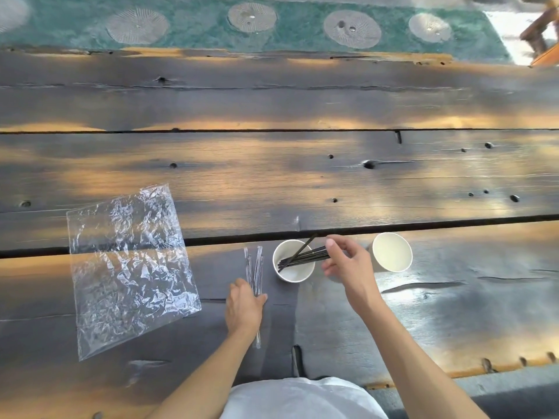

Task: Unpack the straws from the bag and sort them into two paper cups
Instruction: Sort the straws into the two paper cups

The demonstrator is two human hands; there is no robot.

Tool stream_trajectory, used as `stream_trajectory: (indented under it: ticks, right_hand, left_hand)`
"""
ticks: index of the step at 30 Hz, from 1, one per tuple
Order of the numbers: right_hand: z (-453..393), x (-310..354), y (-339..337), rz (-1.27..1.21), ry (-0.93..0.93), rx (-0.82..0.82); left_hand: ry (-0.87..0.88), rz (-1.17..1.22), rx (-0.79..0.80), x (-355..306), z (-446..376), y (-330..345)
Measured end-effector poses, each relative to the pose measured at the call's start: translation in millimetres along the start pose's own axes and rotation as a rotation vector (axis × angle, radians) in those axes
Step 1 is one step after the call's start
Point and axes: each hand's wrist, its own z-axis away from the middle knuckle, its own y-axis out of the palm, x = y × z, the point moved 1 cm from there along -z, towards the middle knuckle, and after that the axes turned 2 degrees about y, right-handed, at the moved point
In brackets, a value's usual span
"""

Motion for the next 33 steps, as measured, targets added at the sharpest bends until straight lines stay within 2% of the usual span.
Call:
stream_trajectory:
  ticks: [5, 8, 10, 13, 15, 17, 19, 22, 25, 29, 31, 33]
  right_hand:
    - [-4.9, -18.6, -16.6, -0.181, 0.169, -0.173]
    - [-2.8, -43.5, -21.5, -0.164, 0.338, -0.270]
    - [3.6, -61.1, -17.9, -0.076, 0.450, -0.231]
    - [21.2, -76.6, -2.2, 0.138, 0.558, 0.028]
    - [33.5, -75.3, 10.6, 0.283, 0.527, 0.259]
    - [44.1, -63.2, 26.8, 0.425, 0.408, 0.474]
    - [52.8, -43.0, 46.2, 0.509, 0.273, 0.620]
    - [57.2, -5.2, 73.0, 0.464, 0.057, 0.609]
    - [53.0, 25.3, 85.3, 0.308, -0.047, 0.562]
    - [45.8, 44.6, 75.4, 0.132, 0.032, 0.577]
    - [45.2, 50.0, 65.9, 0.022, 0.076, 0.602]
    - [44.0, 54.6, 57.0, -0.096, 0.079, 0.564]
  left_hand:
    - [0.071, -0.051, 0.021, 0.3, -2.3, 1.1]
    - [0.062, -0.024, 0.037, 6.8, -5.9, 1.4]
    - [0.048, 0.000, 0.064, 12.9, -7.8, 0.9]
    - [0.011, 0.157, 0.088, 22.7, -12.8, -3.2]
    - [0.035, 0.333, 0.100, 27.0, -12.3, -13.4]
    - [0.030, 0.544, 0.141, 30.9, -6.7, -30.2]
    - [0.053, 0.681, 0.195, 32.1, 4.5, -50.2]
    - [0.204, 0.818, 0.346, 21.4, 28.6, -79.7]
    - [0.451, 0.701, 0.452, 1.6, 46.3, -104.9]
    - [0.649, 0.535, 0.495, -20.0, 55.1, -125.9]
    - [0.673, 0.580, 0.523, -29.1, 59.3, -131.4]
    - [0.612, 0.735, 0.546, -34.6, 62.7, -131.0]
